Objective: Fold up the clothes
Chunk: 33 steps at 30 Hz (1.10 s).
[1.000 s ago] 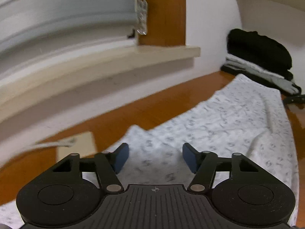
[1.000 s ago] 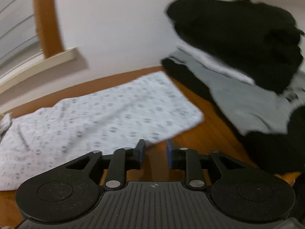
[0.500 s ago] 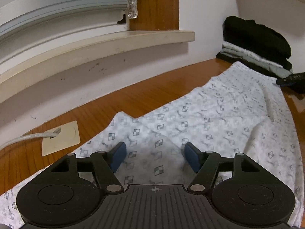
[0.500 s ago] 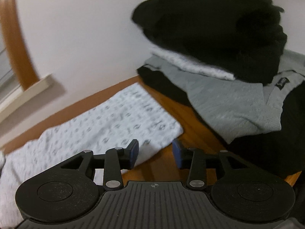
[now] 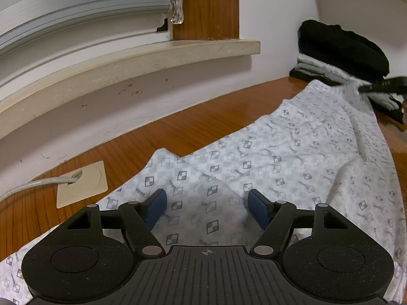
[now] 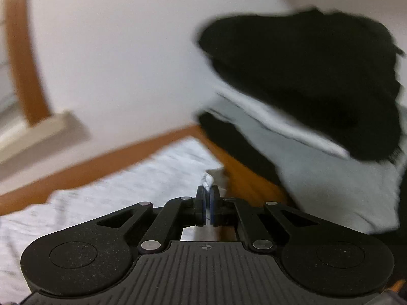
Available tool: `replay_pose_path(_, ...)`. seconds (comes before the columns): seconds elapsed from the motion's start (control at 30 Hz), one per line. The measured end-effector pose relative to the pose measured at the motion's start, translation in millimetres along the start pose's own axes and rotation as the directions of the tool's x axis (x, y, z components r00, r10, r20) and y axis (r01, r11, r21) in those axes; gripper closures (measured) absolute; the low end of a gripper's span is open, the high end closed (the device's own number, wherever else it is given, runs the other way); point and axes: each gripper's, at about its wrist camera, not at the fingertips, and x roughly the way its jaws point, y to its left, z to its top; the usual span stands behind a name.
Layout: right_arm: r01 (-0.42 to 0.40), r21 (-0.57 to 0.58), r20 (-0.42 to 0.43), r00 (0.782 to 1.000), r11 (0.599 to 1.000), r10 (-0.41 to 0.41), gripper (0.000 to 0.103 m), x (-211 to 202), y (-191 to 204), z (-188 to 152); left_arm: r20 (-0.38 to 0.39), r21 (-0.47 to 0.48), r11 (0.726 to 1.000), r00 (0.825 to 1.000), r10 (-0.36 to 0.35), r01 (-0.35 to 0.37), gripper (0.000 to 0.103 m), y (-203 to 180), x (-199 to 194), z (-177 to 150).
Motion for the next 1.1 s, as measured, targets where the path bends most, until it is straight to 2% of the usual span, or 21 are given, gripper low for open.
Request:
replay_pose_path(0.07, -0.038, -0.049, 0.025, 0.999, 0.998, 0.039, 0.099, -8, 22, 5, -0.001, -0.002, 1.0, 1.0, -0.001, 0.001, 0.028, 0, 0, 0)
replay_pose_path(0.13, -0.108, -0.103, 0.033, 0.993, 0.989, 0.112, 0.099, -17, 49, 8, -0.001, -0.002, 1.0, 1.0, 0.001, -0.001, 0.028, 0, 0, 0)
replay_pose_path(0.23, -0.213, -0.214, 0.04, 0.973, 0.953, 0.227, 0.099, -38, 99, 4, -0.001, -0.002, 1.0, 1.0, 0.002, -0.002, 0.028, 0, 0, 0)
replay_pose_path(0.3, -0.312, -0.305, 0.018, 0.943, 0.9, 0.333, 0.099, -58, 139, -7, -0.001, -0.001, 1.0, 1.0, 0.002, -0.002, 0.028, 0, 1, 1)
replay_pose_path(0.4, -0.452, -0.373, -0.08, 0.886, 0.81, 0.457, 0.099, -79, 184, -37, -0.001, 0.0, 1.0, 1.0, 0.004, -0.004, 0.028, 0, 1, 1)
replay_pose_path(0.47, -0.513, -0.396, -0.155, 0.855, 0.761, 0.495, 0.099, -85, 204, -63, -0.002, 0.001, 1.0, 1.0, 0.007, -0.007, 0.027, 0, 1, 1)
replay_pose_path(0.53, -0.542, -0.414, -0.218, 0.839, 0.731, 0.499, 0.099, -85, 214, -89, -0.002, 0.001, 1.0, 1.0, 0.009, -0.009, 0.026, 0, 2, 1)
replay_pose_path(0.63, -0.53, -0.43, -0.233, 0.847, 0.731, 0.478, 0.099, -84, 211, -110, -0.001, 0.001, 1.0, 1.0, 0.021, -0.021, 0.026, -1, 2, 1)
replay_pose_path(0.77, -0.514, -0.426, -0.2, 0.856, 0.745, 0.476, 0.099, -83, 203, -116, 0.026, 0.004, 0.999, 0.999, 0.043, -0.043, 0.028, -9, -4, 16)
replay_pose_path(0.87, -0.504, -0.419, -0.17, 0.86, 0.755, 0.481, 0.099, -85, 202, -119, 0.079, -0.018, 0.999, 0.996, -0.032, 0.034, 0.036, -28, -12, 43)
replay_pose_path(0.97, -0.509, -0.402, -0.155, 0.857, 0.761, 0.491, 0.099, -81, 201, -124, 0.1, 0.047, 0.993, 0.989, -0.111, 0.107, 0.05, -70, -11, 73)
replay_pose_path(1.1, -0.516, -0.381, -0.143, 0.853, 0.768, 0.502, 0.099, -79, 199, -126, 0.07, 0.15, 0.976, 0.983, -0.172, 0.16, 0.053, -129, 13, 99)
